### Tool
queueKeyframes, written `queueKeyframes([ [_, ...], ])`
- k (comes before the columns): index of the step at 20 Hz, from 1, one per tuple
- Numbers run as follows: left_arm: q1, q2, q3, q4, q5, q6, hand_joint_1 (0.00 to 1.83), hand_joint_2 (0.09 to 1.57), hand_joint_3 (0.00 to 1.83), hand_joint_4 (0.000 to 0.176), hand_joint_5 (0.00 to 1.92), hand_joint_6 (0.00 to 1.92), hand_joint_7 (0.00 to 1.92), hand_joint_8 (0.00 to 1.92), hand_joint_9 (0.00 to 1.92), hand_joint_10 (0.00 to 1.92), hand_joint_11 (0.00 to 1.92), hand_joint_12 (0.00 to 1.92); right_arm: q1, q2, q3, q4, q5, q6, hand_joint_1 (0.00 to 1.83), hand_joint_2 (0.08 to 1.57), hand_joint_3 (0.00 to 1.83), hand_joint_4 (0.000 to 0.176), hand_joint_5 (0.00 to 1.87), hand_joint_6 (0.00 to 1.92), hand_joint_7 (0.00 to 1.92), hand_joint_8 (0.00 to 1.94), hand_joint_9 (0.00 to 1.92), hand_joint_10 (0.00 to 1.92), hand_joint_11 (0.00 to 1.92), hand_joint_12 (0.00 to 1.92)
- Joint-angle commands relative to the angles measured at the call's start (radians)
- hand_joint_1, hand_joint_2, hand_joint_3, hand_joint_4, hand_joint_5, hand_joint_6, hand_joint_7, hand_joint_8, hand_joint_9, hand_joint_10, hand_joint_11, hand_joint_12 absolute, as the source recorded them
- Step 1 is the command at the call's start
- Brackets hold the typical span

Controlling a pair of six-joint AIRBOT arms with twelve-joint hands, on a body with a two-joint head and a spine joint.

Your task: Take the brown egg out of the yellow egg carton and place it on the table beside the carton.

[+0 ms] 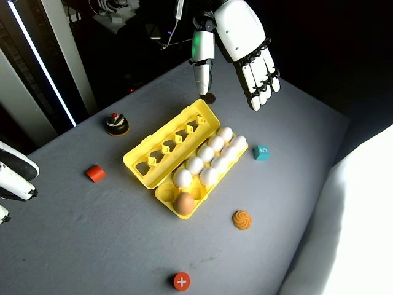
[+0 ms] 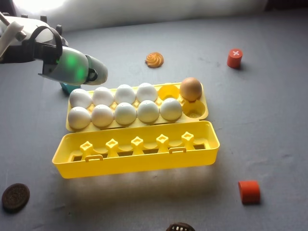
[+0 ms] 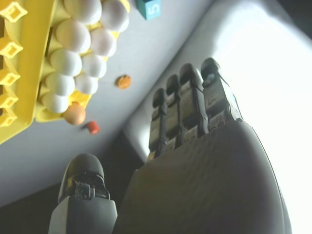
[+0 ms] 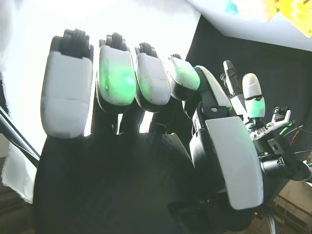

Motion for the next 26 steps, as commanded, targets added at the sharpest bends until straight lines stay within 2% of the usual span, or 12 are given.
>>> queueKeyframes([
  [1, -0.007, 0.004, -0.003, 0.081, -0.012, -0.001, 0.00, 1.04, 0.19, 0.000, 0.00, 0.00, 0.00, 0.00, 0.00, 0.00, 0.00, 0.00, 0.009, 0.008, 0.001, -0.004, 0.108, 0.002, 0.05, 0.99, 0.11, 0.000, 0.10, 0.06, 0.08, 0.05, 0.05, 0.05, 0.01, 0.14],
  [3, -0.007, 0.004, -0.003, 0.081, -0.012, -0.001, 0.00, 1.13, 0.02, 0.000, 0.00, 0.00, 0.00, 0.00, 0.00, 0.00, 0.00, 0.00, 0.010, 0.008, 0.001, -0.004, 0.108, 0.002, 0.04, 1.04, 0.00, 0.000, 0.14, 0.00, 0.12, 0.00, 0.10, 0.01, 0.00, 0.27],
  [10, -0.007, 0.004, -0.003, 0.081, -0.010, -0.001, 0.00, 1.13, 0.02, 0.000, 0.02, 0.01, 0.02, 0.01, 0.00, 0.00, 0.00, 0.00, 0.018, -0.010, 0.007, -0.004, 0.086, -0.007, 0.09, 0.90, 0.00, 0.000, 0.05, 0.00, 0.01, 0.00, 0.00, 0.00, 0.00, 0.02],
  [11, -0.007, 0.004, -0.003, 0.081, -0.009, -0.003, 0.00, 1.13, 0.01, 0.000, 0.02, 0.01, 0.02, 0.00, 0.00, 0.00, 0.00, 0.00, 0.021, -0.023, 0.015, -0.004, 0.076, -0.007, 0.02, 0.85, 0.00, 0.013, 0.02, 0.00, 0.00, 0.00, 0.00, 0.00, 0.00, 0.00],
  [12, -0.007, 0.004, -0.003, 0.081, -0.009, -0.008, 0.00, 1.13, 0.01, 0.000, 0.03, 0.01, 0.01, 0.00, 0.00, 0.00, 0.00, 0.00, 0.024, -0.039, 0.026, -0.004, 0.069, -0.011, 0.06, 0.80, 0.00, 0.057, 0.21, 0.02, 0.00, 0.00, 0.00, 0.00, 0.00, 0.00],
  [14, -0.007, 0.004, -0.003, 0.081, -0.009, -0.014, 0.00, 1.13, 0.01, 0.000, 0.03, 0.01, 0.00, 0.00, 0.00, 0.00, 0.00, 0.00, 0.044, -0.092, 0.074, -0.004, 0.015, -0.024, 0.31, 0.75, 0.00, 0.106, 0.60, 0.03, 0.03, 0.00, 0.00, 0.00, 0.00, 0.00],
  [17, -0.007, 0.004, -0.003, 0.081, -0.006, -0.015, 0.00, 1.14, 0.01, 0.000, 0.05, 0.01, 0.01, 0.00, 0.00, 0.00, 0.00, 0.00, 0.062, -0.161, 0.138, -0.002, -0.082, -0.037, 0.45, 0.74, 0.00, 0.109, 0.78, 0.04, 0.02, 0.00, 0.00, 0.00, 0.00, 0.00],
  [19, -0.007, 0.004, -0.004, 0.081, -0.001, -0.015, 0.00, 1.14, 0.01, 0.000, 0.05, 0.01, 0.02, 0.01, 0.00, 0.00, 0.00, 0.00, 0.062, -0.219, 0.180, -0.002, -0.089, -0.070, 0.50, 0.71, 0.00, 0.143, 0.91, 0.03, 0.00, 0.00, 0.00, 0.00, 0.00, 0.00],
  [20, -0.007, 0.004, -0.004, 0.081, 0.000, -0.015, 0.00, 1.14, 0.01, 0.000, 0.04, 0.00, 0.01, 0.00, 0.00, 0.00, 0.00, 0.00, 0.066, -0.252, 0.204, -0.002, -0.089, -0.084, 0.55, 0.72, 0.00, 0.128, 0.95, 0.03, 0.00, 0.00, 0.00, 0.00, 0.00, 0.00],
  [21, -0.007, 0.004, -0.004, 0.081, 0.000, -0.015, 0.00, 1.14, 0.01, 0.000, 0.02, 0.00, 0.00, 0.00, 0.00, 0.00, 0.00, 0.00, 0.071, -0.270, 0.218, -0.002, -0.089, -0.092, 0.51, 0.72, 0.00, 0.156, 0.94, 0.03, 0.00, 0.00, 0.00, 0.00, 0.00, 0.00],
  [25, -0.007, 0.004, -0.005, 0.081, 0.000, -0.015, 0.00, 1.15, 0.01, 0.000, 0.05, 0.01, 0.02, 0.01, 0.00, 0.00, 0.00, 0.00, 0.111, -0.392, 0.329, -0.002, -0.088, -0.134, 0.58, 0.72, 0.01, 0.146, 0.99, 0.01, 0.00, 0.00, 0.00, 0.00, 0.00, 0.00],
  [26, -0.007, 0.004, -0.005, 0.081, 0.000, -0.016, 0.00, 1.15, 0.01, 0.000, 0.05, 0.01, 0.02, 0.01, 0.00, 0.00, 0.00, 0.00, 0.114, -0.421, 0.358, -0.002, -0.088, -0.142, 0.63, 0.71, 0.00, 0.101, 0.99, 0.00, 0.00, 0.00, 0.00, 0.00, 0.00, 0.00],
])
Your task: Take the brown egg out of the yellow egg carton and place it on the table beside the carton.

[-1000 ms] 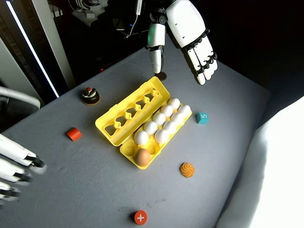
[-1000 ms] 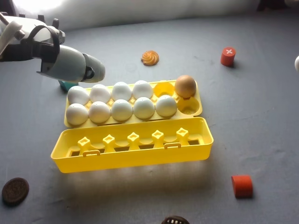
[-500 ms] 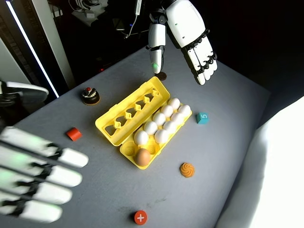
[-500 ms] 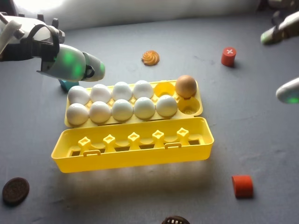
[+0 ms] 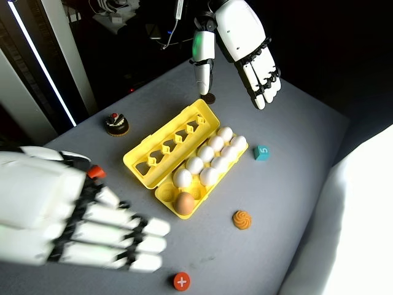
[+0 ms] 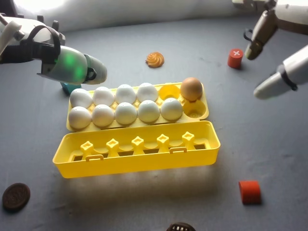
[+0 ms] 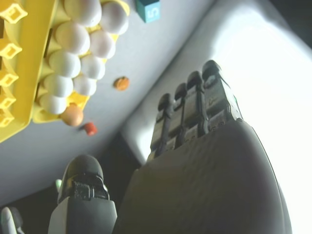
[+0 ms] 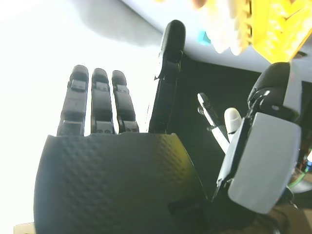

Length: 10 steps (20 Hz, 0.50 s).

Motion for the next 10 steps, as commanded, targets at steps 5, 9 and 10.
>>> queueKeyframes([
  [5, -0.007, 0.004, -0.006, 0.080, -0.015, -0.001, 0.00, 1.15, 0.01, 0.000, 0.03, 0.01, 0.00, 0.00, 0.00, 0.00, 0.00, 0.00, 0.016, -0.104, 0.107, -0.010, 0.121, -0.012, 0.66, 0.73, 0.01, 0.121, 0.92, 0.01, 0.00, 0.00, 0.00, 0.00, 0.00, 0.00],
  [9, -0.007, 0.004, -0.007, 0.080, -0.015, -0.001, 0.00, 1.15, 0.01, 0.000, 0.05, 0.01, 0.01, 0.00, 0.00, 0.00, 0.00, 0.00, -0.023, -0.182, 0.150, -0.078, 0.187, -0.012, 0.70, 0.73, 0.00, 0.120, 0.89, 0.00, 0.16, 0.02, 0.00, 0.00, 0.00, 0.00],
  [10, -0.007, 0.004, -0.008, 0.080, -0.015, -0.001, 0.00, 1.15, 0.01, 0.000, 0.06, 0.01, 0.02, 0.01, 0.00, 0.00, 0.00, 0.00, -0.030, -0.201, 0.162, -0.079, 0.191, -0.012, 0.69, 0.72, 0.00, 0.148, 0.90, 0.01, 0.11, 0.01, 0.00, 0.00, 0.00, 0.00],
])
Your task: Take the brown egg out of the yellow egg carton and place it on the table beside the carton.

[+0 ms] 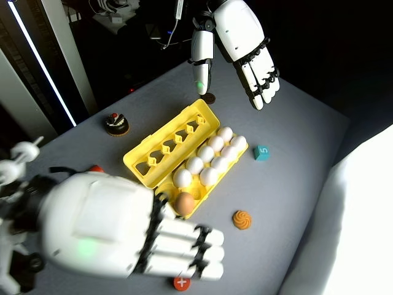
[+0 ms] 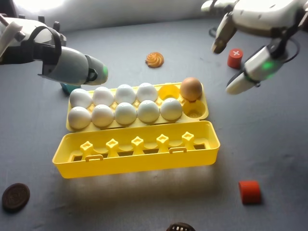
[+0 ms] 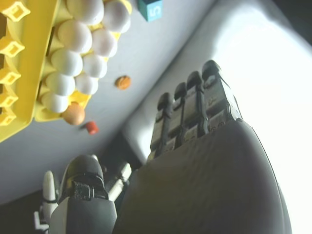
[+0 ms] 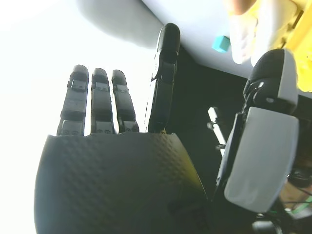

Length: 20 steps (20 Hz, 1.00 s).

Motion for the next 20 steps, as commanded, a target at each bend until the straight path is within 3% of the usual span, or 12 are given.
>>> queueKeyframes([
  [1, -0.007, 0.004, -0.003, 0.082, -0.015, 0.001, 0.00, 1.14, 0.00, 0.000, 0.04, 0.00, 0.01, 0.00, 0.00, 0.00, 0.00, 0.00, 0.003, -0.003, 0.012, -0.004, 0.129, 0.001, 0.70, 0.71, 0.00, 0.149, 0.90, 0.01, 0.12, 0.01, 0.00, 0.00, 0.00, 0.00],
  [3, -0.007, 0.004, -0.003, 0.082, -0.015, 0.001, 0.00, 1.15, 0.00, 0.000, 0.05, 0.01, 0.00, 0.00, 0.00, 0.00, 0.00, 0.00, -0.019, -0.032, 0.028, -0.004, 0.175, 0.001, 0.69, 0.72, 0.00, 0.134, 0.89, 0.00, 0.01, 0.00, 0.00, 0.00, 0.00, 0.00],
  [5, -0.006, 0.004, -0.003, 0.082, -0.015, 0.001, 0.00, 1.15, 0.00, 0.000, 0.04, 0.00, 0.00, 0.00, 0.00, 0.00, 0.00, 0.00, -0.030, -0.067, 0.049, -0.004, 0.192, 0.012, 0.72, 0.70, 0.00, 0.131, 0.90, 0.00, 0.19, 0.01, 0.00, 0.00, 0.00, 0.00],
  [6, -0.006, 0.005, -0.003, 0.082, -0.015, 0.001, 0.00, 1.15, 0.00, 0.000, 0.06, 0.01, 0.01, 0.01, 0.00, 0.00, 0.00, 0.00, -0.032, -0.084, 0.061, -0.004, 0.192, 0.012, 0.77, 0.68, 0.00, 0.107, 0.94, 0.01, 0.27, 0.01, 0.00, 0.00, 0.00, 0.00],
  [7, -0.006, 0.005, -0.003, 0.082, -0.015, 0.001, 0.00, 1.15, 0.00, 0.000, 0.06, 0.01, 0.01, 0.00, 0.00, 0.00, 0.00, 0.00, -0.032, -0.099, 0.073, -0.004, 0.192, 0.012, 0.75, 0.71, 0.01, 0.105, 0.90, 0.00, 0.19, 0.00, 0.00, 0.00, 0.00, 0.00],
  [8, -0.006, 0.005, -0.003, 0.082, -0.015, 0.001, 0.00, 1.14, 0.00, 0.000, 0.06, 0.01, 0.01, 0.00, 0.00, 0.00, 0.00, 0.00, -0.033, -0.121, 0.092, -0.004, 0.191, 0.012, 0.72, 0.70, 0.00, 0.141, 0.92, 0.01, 0.17, 0.00, 0.00, 0.00, 0.00, 0.00],
  [10, -0.006, 0.004, -0.004, 0.082, -0.015, 0.001, 0.00, 1.15, 0.00, 0.000, 0.07, 0.01, 0.02, 0.01, 0.00, 0.00, 0.00, 0.00, -0.033, -0.142, 0.116, -0.004, 0.188, 0.012, 0.76, 0.68, 0.00, 0.135, 0.94, 0.02, 0.19, 0.01, 0.00, 0.00, 0.00, 0.00],
  [11, -0.006, 0.004, -0.004, 0.082, -0.015, 0.001, 0.00, 1.15, 0.00, 0.000, 0.07, 0.01, 0.02, 0.01, 0.00, 0.00, 0.00, 0.00, -0.030, -0.143, 0.118, -0.004, 0.184, 0.015, 0.75, 0.66, 0.00, 0.165, 0.96, 0.03, 0.22, 0.02, 0.00, 0.00, 0.00, 0.00],
  [13, -0.003, 0.006, -0.004, 0.086, -0.015, 0.001, 0.00, 1.14, 0.00, 0.000, 0.06, 0.01, 0.01, 0.00, 0.00, 0.00, 0.00, 0.00, -0.017, -0.139, 0.111, -0.004, 0.166, 0.047, 0.73, 0.68, 0.00, 0.156, 0.94, 0.02, 0.20, 0.01, 0.00, 0.00, 0.00, 0.00],
  [16, -0.003, 0.005, -0.005, 0.087, -0.015, -0.004, 0.00, 1.15, 0.00, 0.000, 0.08, 0.01, 0.03, 0.01, 0.00, 0.00, 0.00, 0.00, -0.014, -0.139, 0.106, -0.004, 0.164, 0.057, 0.76, 0.66, 0.00, 0.161, 0.99, 0.03, 0.16, 0.00, 0.00, 0.00, 0.00, 0.00],
  [17, -0.004, 0.005, -0.005, 0.088, -0.015, -0.005, 0.00, 1.15, 0.00, 0.000, 0.09, 0.01, 0.03, 0.01, 0.01, 0.00, 0.00, 0.00, -0.019, -0.142, 0.107, -0.005, 0.166, 0.057, 0.77, 0.67, 0.00, 0.149, 1.00, 0.03, 0.13, 0.00, 0.00, 0.00, 0.00, 0.00],
  [20, -0.003, 0.006, -0.005, 0.092, -0.012, -0.005, 0.00, 1.15, 0.00, 0.000, 0.08, 0.01, 0.03, 0.01, 0.01, 0.00, 0.00, 0.00, -0.034, -0.172, 0.133, -0.037, 0.176, 0.057, 0.76, 0.68, 0.00, 0.144, 0.97, 0.01, 0.07, 0.01, 0.00, 0.00, 0.00, 0.00],
])
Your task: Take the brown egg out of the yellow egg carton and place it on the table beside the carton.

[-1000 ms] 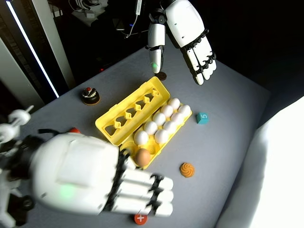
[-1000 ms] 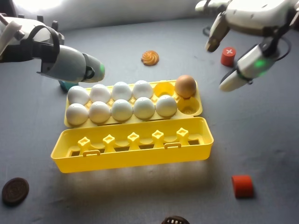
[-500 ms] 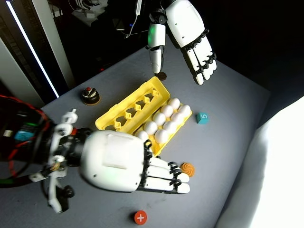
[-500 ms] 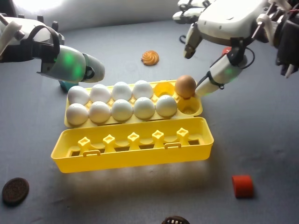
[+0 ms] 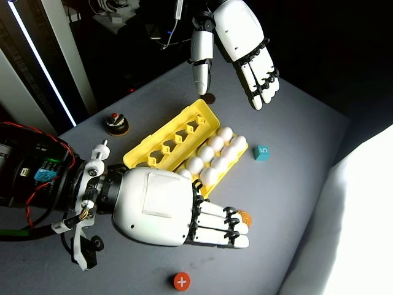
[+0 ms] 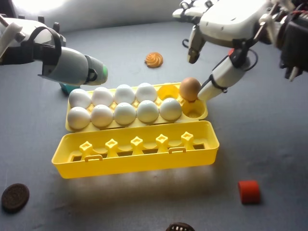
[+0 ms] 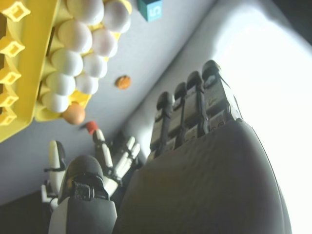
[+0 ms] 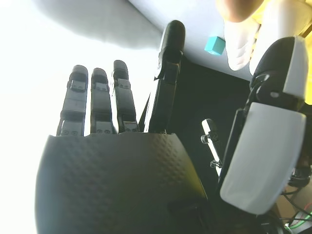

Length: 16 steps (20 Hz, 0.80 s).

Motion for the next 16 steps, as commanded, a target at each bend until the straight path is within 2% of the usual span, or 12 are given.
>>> queueKeyframes([
  [1, -0.005, 0.005, -0.002, 0.087, -0.012, -0.002, 0.00, 1.15, 0.00, 0.000, 0.07, 0.00, 0.02, 0.00, 0.00, 0.00, 0.00, 0.00, 0.005, -0.004, 0.014, -0.008, 0.107, 0.007, 0.77, 0.68, 0.00, 0.137, 0.97, 0.01, 0.05, 0.00, 0.00, 0.00, 0.00, 0.00],
  [2, -0.005, 0.005, -0.002, 0.087, -0.012, -0.004, 0.00, 1.15, 0.00, 0.000, 0.07, 0.00, 0.02, 0.00, 0.00, 0.00, 0.00, 0.00, 0.005, -0.015, 0.028, -0.008, 0.106, 0.007, 0.77, 0.68, 0.00, 0.137, 0.97, 0.01, 0.05, 0.00, 0.00, 0.00, 0.00, 0.00],
  [3, -0.006, 0.005, -0.003, 0.087, -0.012, -0.006, 0.00, 1.14, 0.00, 0.000, 0.08, 0.00, 0.03, 0.00, 0.00, 0.00, 0.00, 0.00, 0.004, -0.024, 0.038, -0.010, 0.106, 0.007, 0.72, 0.69, 0.00, 0.158, 0.96, 0.01, 0.01, 0.00, 0.00, 0.00, 0.00, 0.00],
  [5, -0.004, 0.005, -0.003, 0.087, -0.012, -0.006, 0.00, 1.14, 0.00, 0.000, 0.08, 0.00, 0.03, 0.00, 0.00, 0.00, 0.00, 0.00, 0.003, -0.041, 0.057, -0.017, 0.106, 0.007, 0.72, 0.69, 0.00, 0.162, 0.97, 0.01, 0.03, 0.01, 0.00, 0.00, 0.00, 0.00],
  [6, -0.004, 0.005, -0.003, 0.087, -0.012, -0.006, 0.00, 1.15, 0.00, 0.000, 0.08, 0.00, 0.02, 0.00, 0.00, 0.00, 0.00, 0.00, 0.003, -0.052, 0.069, -0.025, 0.106, 0.007, 0.75, 0.68, 0.00, 0.150, 0.98, 0.01, 0.13, 0.01, 0.00, 0.00, 0.00, 0.00],
  [8, -0.004, 0.005, -0.004, 0.087, -0.012, -0.006, 0.00, 1.15, 0.00, 0.000, 0.07, 0.00, 0.02, 0.00, 0.00, 0.00, 0.00, 0.00, 0.003, -0.078, 0.097, -0.035, 0.107, 0.007, 0.76, 0.68, 0.00, 0.160, 1.00, 0.01, 0.12, 0.00, 0.00, 0.00, 0.00, 0.00],
  [9, -0.004, 0.005, -0.005, 0.087, -0.012, -0.006, 0.00, 1.15, 0.00, 0.000, 0.09, 0.01, 0.03, 0.01, 0.01, 0.00, 0.00, 0.00, 0.003, -0.088, 0.110, -0.035, 0.107, 0.007, 0.72, 0.70, 0.01, 0.167, 0.99, 0.01, 0.04, 0.00, 0.00, 0.00, 0.00, 0.00],
  [10, -0.004, 0.005, -0.005, 0.087, -0.012, -0.006, 0.00, 1.15, 0.00, 0.000, 0.09, 0.01, 0.04, 0.01, 0.01, 0.00, 0.00, 0.00, 0.003, -0.097, 0.121, -0.035, 0.106, 0.007, 0.74, 0.69, 0.00, 0.153, 1.00, 0.01, 0.04, 0.00, 0.00, 0.00, 0.00, 0.00],
  [11, -0.004, 0.005, -0.005, 0.087, -0.012, -0.006, 0.00, 1.15, 0.00, 0.000, 0.07, 0.00, 0.02, 0.00, 0.00, 0.00, 0.00, 0.00, 0.002, -0.101, 0.127, -0.035, 0.103, 0.009, 0.73, 0.69, 0.00, 0.171, 0.99, 0.01, 0.04, 0.00, 0.00, 0.00, 0.00, 0.00],
  [12, -0.004, 0.005, -0.005, 0.087, -0.012, -0.006, 0.00, 1.15, 0.00, 0.000, 0.07, 0.00, 0.02, 0.00, 0.00, 0.00, 0.00, 0.00, -0.001, -0.104, 0.130, -0.035, 0.102, 0.009, 0.73, 0.69, 0.00, 0.171, 0.99, 0.01, 0.04, 0.00, 0.00, 0.00, 0.00, 0.00],
  [14, -0.003, 0.005, -0.005, 0.087, -0.012, -0.006, 0.00, 1.15, 0.00, 0.000, 0.07, 0.00, 0.02, 0.00, 0.00, 0.00, 0.00, 0.00, -0.008, -0.105, 0.130, -0.036, 0.098, 0.015, 0.78, 0.66, 0.00, 0.138, 1.02, 0.01, 0.07, 0.02, 0.00, 0.00, 0.00, 0.00],
  [16, -0.003, 0.005, -0.006, 0.087, -0.012, -0.006, 0.00, 1.15, 0.00, 0.000, 0.07, 0.00, 0.02, 0.00, 0.00, 0.00, 0.00, 0.00, -0.016, -0.105, 0.133, -0.155, 0.098, 0.122, 0.74, 0.68, 0.00, 0.155, 1.00, 0.00, 0.02, 0.00, 0.00, 0.00, 0.00, 0.00],
])
